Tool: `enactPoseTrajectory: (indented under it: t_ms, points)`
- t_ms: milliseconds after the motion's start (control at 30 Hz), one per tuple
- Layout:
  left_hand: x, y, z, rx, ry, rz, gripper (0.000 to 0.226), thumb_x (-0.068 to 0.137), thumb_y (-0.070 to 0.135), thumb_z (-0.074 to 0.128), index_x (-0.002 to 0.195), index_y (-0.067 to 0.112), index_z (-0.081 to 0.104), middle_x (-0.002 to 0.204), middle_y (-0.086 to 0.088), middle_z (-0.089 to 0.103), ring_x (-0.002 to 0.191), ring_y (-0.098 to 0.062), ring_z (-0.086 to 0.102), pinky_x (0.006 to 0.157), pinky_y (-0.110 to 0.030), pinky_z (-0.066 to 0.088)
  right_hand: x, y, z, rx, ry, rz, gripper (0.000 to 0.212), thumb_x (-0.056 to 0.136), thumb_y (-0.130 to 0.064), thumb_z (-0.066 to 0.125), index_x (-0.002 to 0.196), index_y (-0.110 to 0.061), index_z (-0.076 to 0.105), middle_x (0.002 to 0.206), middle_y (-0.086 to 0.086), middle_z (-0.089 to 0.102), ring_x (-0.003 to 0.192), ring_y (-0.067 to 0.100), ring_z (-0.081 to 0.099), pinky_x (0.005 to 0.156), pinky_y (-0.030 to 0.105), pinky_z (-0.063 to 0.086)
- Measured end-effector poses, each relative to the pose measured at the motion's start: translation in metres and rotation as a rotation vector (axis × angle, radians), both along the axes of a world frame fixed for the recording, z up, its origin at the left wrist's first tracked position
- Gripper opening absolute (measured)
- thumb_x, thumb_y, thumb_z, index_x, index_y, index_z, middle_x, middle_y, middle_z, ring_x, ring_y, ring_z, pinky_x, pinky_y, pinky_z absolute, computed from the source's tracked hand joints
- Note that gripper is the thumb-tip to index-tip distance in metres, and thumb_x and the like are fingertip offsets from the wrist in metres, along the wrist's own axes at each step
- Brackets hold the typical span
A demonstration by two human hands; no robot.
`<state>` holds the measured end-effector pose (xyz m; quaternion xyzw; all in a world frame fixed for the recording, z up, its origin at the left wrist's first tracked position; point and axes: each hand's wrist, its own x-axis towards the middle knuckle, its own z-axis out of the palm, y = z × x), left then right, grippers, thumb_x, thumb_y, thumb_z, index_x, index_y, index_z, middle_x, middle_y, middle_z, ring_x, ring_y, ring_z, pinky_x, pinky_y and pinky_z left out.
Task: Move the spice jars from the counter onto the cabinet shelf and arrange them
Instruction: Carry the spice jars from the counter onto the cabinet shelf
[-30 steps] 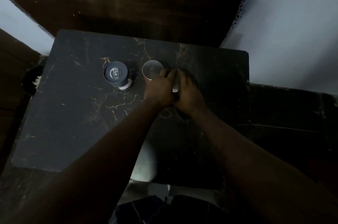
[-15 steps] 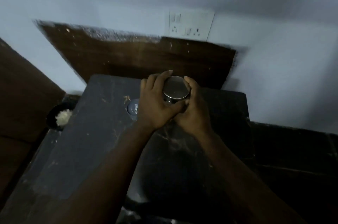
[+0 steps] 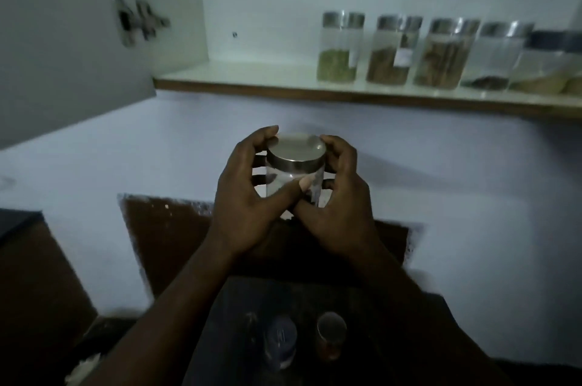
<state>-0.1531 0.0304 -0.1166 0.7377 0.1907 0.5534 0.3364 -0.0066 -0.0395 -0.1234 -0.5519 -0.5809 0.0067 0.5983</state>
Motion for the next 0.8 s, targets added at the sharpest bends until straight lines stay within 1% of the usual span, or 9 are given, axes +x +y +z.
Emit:
enactPoseTrajectory:
  t_ms: [167, 233, 333, 433, 467, 533, 600, 667, 800]
  points:
    - [-0.003, 0.038, 0.078, 0.068, -0.123, 0.045, 0.067, 0.081, 0.040, 0.083, 0.141, 0.032, 0.053, 0.133, 0.016, 0.059, 0.116, -0.005, 0.063, 0.082, -0.023, 0.059, -0.014, 0.043, 0.079, 0.150, -0.137, -0.112, 0.084, 0.077, -0.051, 0.074, 0.151, -0.033, 0.037, 0.141, -0.019, 0.048, 0.123, 0.001, 0.055, 0.088, 0.025, 0.058]
    - [0.004, 0.052, 0.104, 0.084, -0.141, 0.087, 0.069, 0.081, 0.046, 0.080, 0.142, 0.031, 0.052, 0.132, 0.015, 0.059, 0.113, -0.004, 0.063, 0.085, -0.025, 0.059, -0.011, 0.058, 0.106, 0.181, -0.161, -0.143, 0.083, 0.078, -0.051, 0.072, 0.152, -0.033, 0.037, 0.136, -0.019, 0.046, 0.122, 0.003, 0.054, 0.089, 0.027, 0.058]
    - [0.016, 0.073, 0.136, 0.089, -0.129, 0.159, 0.072, 0.078, 0.055, 0.077, 0.143, 0.035, 0.051, 0.131, 0.018, 0.058, 0.108, 0.004, 0.060, 0.089, -0.031, 0.058, -0.004, 0.081, 0.136, 0.176, -0.170, -0.182, 0.081, 0.080, -0.047, 0.072, 0.152, -0.030, 0.038, 0.134, -0.019, 0.048, 0.120, 0.006, 0.055, 0.092, 0.036, 0.057]
    - [0.035, 0.098, 0.157, 0.080, -0.077, 0.214, 0.075, 0.080, 0.055, 0.078, 0.146, 0.033, 0.048, 0.132, 0.014, 0.058, 0.106, -0.001, 0.061, 0.092, -0.041, 0.059, 0.007, 0.102, 0.155, 0.157, -0.160, -0.203, 0.068, 0.080, -0.046, 0.075, 0.140, -0.032, 0.046, 0.127, -0.021, 0.056, 0.110, 0.003, 0.059, 0.090, 0.034, 0.057]
    - [0.041, 0.107, 0.161, 0.068, -0.053, 0.235, 0.077, 0.081, 0.054, 0.079, 0.148, 0.032, 0.048, 0.135, 0.013, 0.058, 0.107, -0.006, 0.063, 0.094, -0.041, 0.058, 0.012, 0.109, 0.158, 0.136, -0.154, -0.212, 0.065, 0.079, -0.047, 0.076, 0.135, -0.033, 0.047, 0.124, -0.021, 0.058, 0.105, 0.001, 0.061, 0.086, 0.032, 0.058]
    - [0.054, 0.124, 0.165, 0.044, -0.007, 0.289, 0.081, 0.081, 0.056, 0.080, 0.149, 0.030, 0.047, 0.140, 0.009, 0.059, 0.111, -0.013, 0.064, 0.097, -0.041, 0.056, 0.021, 0.121, 0.163, 0.074, -0.166, -0.239, 0.062, 0.079, -0.050, 0.076, 0.131, -0.032, 0.046, 0.118, -0.015, 0.063, 0.099, 0.006, 0.064, 0.080, 0.033, 0.059]
    - [0.065, 0.139, 0.166, 0.037, 0.015, 0.345, 0.084, 0.078, 0.060, 0.081, 0.149, 0.030, 0.048, 0.140, 0.008, 0.060, 0.117, -0.016, 0.064, 0.100, -0.041, 0.055, 0.031, 0.131, 0.163, 0.020, -0.195, -0.266, 0.057, 0.081, -0.055, 0.071, 0.126, -0.030, 0.048, 0.112, -0.010, 0.066, 0.093, 0.011, 0.067, 0.077, 0.037, 0.060]
    - [0.075, 0.150, 0.166, 0.028, 0.008, 0.367, 0.085, 0.075, 0.062, 0.082, 0.147, 0.031, 0.049, 0.139, 0.008, 0.061, 0.119, -0.017, 0.064, 0.100, -0.039, 0.054, 0.040, 0.139, 0.163, -0.003, -0.220, -0.298, 0.054, 0.083, -0.057, 0.067, 0.125, -0.027, 0.051, 0.107, -0.008, 0.068, 0.089, 0.011, 0.068, 0.077, 0.036, 0.059]
    - [0.093, 0.163, 0.164, 0.020, 0.026, 0.361, 0.085, 0.076, 0.067, 0.079, 0.148, 0.035, 0.046, 0.140, 0.008, 0.059, 0.119, -0.019, 0.063, 0.100, -0.041, 0.053, 0.052, 0.152, 0.158, -0.054, -0.286, -0.376, 0.063, 0.086, -0.046, 0.071, 0.139, -0.021, 0.050, 0.118, 0.000, 0.068, 0.106, 0.019, 0.067, 0.084, 0.033, 0.055]
